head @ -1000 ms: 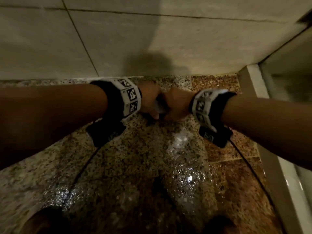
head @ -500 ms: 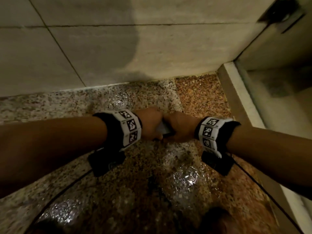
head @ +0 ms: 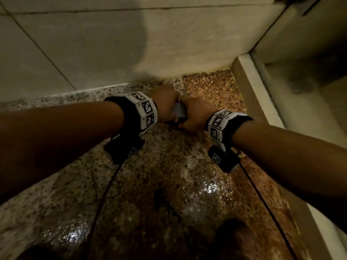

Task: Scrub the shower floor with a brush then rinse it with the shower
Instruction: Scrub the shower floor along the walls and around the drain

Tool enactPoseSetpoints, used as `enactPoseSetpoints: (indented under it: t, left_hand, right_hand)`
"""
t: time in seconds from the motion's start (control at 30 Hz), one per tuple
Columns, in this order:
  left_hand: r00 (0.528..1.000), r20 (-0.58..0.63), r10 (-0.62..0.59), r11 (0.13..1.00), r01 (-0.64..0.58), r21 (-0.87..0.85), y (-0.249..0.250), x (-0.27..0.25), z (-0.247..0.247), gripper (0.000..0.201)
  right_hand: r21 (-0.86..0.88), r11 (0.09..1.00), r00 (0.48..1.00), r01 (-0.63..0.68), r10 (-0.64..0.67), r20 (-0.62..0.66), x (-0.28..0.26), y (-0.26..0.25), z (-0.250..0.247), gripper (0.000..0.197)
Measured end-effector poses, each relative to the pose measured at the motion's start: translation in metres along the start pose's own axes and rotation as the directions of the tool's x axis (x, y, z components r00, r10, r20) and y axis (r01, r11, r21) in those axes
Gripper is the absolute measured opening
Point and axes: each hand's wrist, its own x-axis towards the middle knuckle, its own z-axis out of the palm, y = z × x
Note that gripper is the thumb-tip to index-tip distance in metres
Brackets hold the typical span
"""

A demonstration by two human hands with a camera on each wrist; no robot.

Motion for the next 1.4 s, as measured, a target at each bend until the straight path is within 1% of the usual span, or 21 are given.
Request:
enactPoseSetpoints:
  t: [0.07, 0.13, 0.17, 0.2, 0.27, 0.37, 0.43, 0.5, 0.57, 0.6, 0.67, 0.73, 0.8, 0.87, 0.93, 1.0, 1.07, 1.13, 1.2, 1.23, 1.4]
  left_hand:
    - [0.990, 0.135, 0.032, 0.999, -0.030, -0.013, 0.002, -0.010, 0.009, 0.046]
    - [0.955, 0.285, 0.083, 0.995, -0.061, -0.083, 0.007, -0.038, 0.032, 0.046]
    - [0.942, 0.319, 0.103, 0.989, -0.063, -0.135, 0.007, -0.052, 0.040, 0.049]
    - [0.940, 0.320, 0.116, 0.984, -0.065, -0.165, 0.006, -0.059, 0.043, 0.051]
    - [0.978, 0.192, 0.086, 0.991, -0.063, -0.120, -0.003, -0.047, 0.033, 0.051]
    - [1.000, 0.003, -0.026, 1.000, 0.026, -0.011, -0.013, -0.007, -0.001, 0.044]
    - [0.997, 0.069, -0.034, 0.999, 0.035, -0.003, -0.017, 0.005, -0.006, 0.039]
    - [0.972, 0.233, 0.025, 1.000, -0.028, 0.008, -0.013, -0.014, 0.006, 0.039]
    - [0.942, 0.317, 0.109, 0.994, -0.105, -0.030, -0.011, -0.044, 0.029, 0.044]
    - [0.933, 0.327, 0.149, 0.988, -0.128, -0.086, -0.012, -0.056, 0.037, 0.048]
    - [0.956, 0.237, 0.171, 0.983, -0.151, -0.103, -0.017, -0.057, 0.037, 0.050]
    - [0.987, 0.133, 0.088, 0.995, -0.080, -0.058, -0.029, -0.035, 0.019, 0.038]
    - [0.996, 0.093, 0.010, 1.000, -0.008, -0.023, -0.040, -0.012, 0.003, 0.025]
    - [0.985, 0.168, 0.024, 1.000, -0.022, -0.013, -0.042, -0.010, 0.005, 0.029]
    - [0.948, 0.303, 0.101, 0.994, -0.111, 0.015, -0.033, -0.040, 0.019, 0.040]
    - [0.912, 0.372, 0.173, 0.981, -0.192, 0.015, -0.028, -0.074, 0.044, 0.051]
    - [0.923, 0.315, 0.220, 0.974, -0.223, -0.028, -0.028, -0.084, 0.049, 0.058]
    - [0.960, 0.231, 0.162, 0.986, -0.166, -0.002, -0.036, -0.064, 0.030, 0.059]
    - [0.982, 0.171, 0.083, 0.993, -0.096, 0.065, -0.041, -0.046, 0.014, 0.057]
    - [0.983, 0.164, 0.085, 0.994, -0.094, 0.048, -0.041, -0.045, 0.014, 0.057]
    - [0.920, 0.325, 0.218, 0.969, -0.165, -0.184, -0.024, -0.099, 0.063, 0.061]
  right_hand:
    - [-0.070, 0.995, 0.996, 0.073, -0.070, 0.053, -0.013, -0.007, 0.009, 0.048]
    - [-0.167, 0.971, 0.974, 0.171, -0.141, 0.179, -0.042, -0.015, 0.033, 0.044]
    - [-0.171, 0.968, 0.963, 0.186, -0.145, 0.226, -0.054, -0.017, 0.040, 0.043]
    - [-0.152, 0.970, 0.964, 0.188, -0.152, 0.219, -0.057, -0.019, 0.041, 0.043]
    - [-0.121, 0.982, 0.984, 0.145, -0.130, 0.124, -0.035, -0.018, 0.028, 0.046]
    - [-0.027, 1.000, 0.999, -0.009, 0.007, -0.049, 0.020, -0.009, 0.001, 0.054]
    - [-0.025, 1.000, 0.999, 0.000, -0.001, -0.049, 0.033, -0.012, 0.000, 0.054]
    - [-0.085, 0.995, 0.996, 0.060, -0.054, 0.073, 0.010, -0.023, 0.016, 0.046]
    - [-0.096, 0.984, 0.975, 0.152, -0.133, 0.179, -0.028, -0.030, 0.038, 0.042]
    - [-0.084, 0.981, 0.964, 0.176, -0.154, 0.218, -0.041, -0.032, 0.042, 0.042]
    - [-0.086, 0.978, 0.967, 0.188, -0.169, 0.192, -0.031, -0.032, 0.032, 0.048]
    - [-0.117, 0.986, 0.990, 0.118, -0.107, 0.096, 0.006, -0.030, 0.012, 0.047]
    - [-0.095, 0.993, 0.997, 0.072, -0.068, 0.038, 0.032, -0.034, -0.004, 0.038]
    - [-0.097, 0.990, 0.994, 0.104, -0.100, 0.052, 0.025, -0.046, -0.001, 0.036]
    - [-0.117, 0.980, 0.981, 0.162, -0.146, 0.130, -0.008, -0.051, 0.023, 0.040]
    - [-0.171, 0.961, 0.955, 0.216, -0.172, 0.242, -0.045, -0.058, 0.046, 0.039]
    - [-0.244, 0.942, 0.948, 0.230, -0.159, 0.277, -0.041, -0.064, 0.044, 0.036]
    - [-0.245, 0.957, 0.973, 0.153, -0.103, 0.205, -0.012, -0.061, 0.027, 0.038]
    - [-0.281, 0.945, 0.980, 0.166, -0.126, 0.155, 0.010, -0.060, 0.012, 0.037]
    - [-0.273, 0.941, 0.974, 0.200, -0.160, 0.163, 0.013, -0.059, 0.014, 0.037]
    - [-0.247, 0.899, 0.900, 0.362, -0.269, 0.343, -0.055, -0.067, 0.047, 0.036]
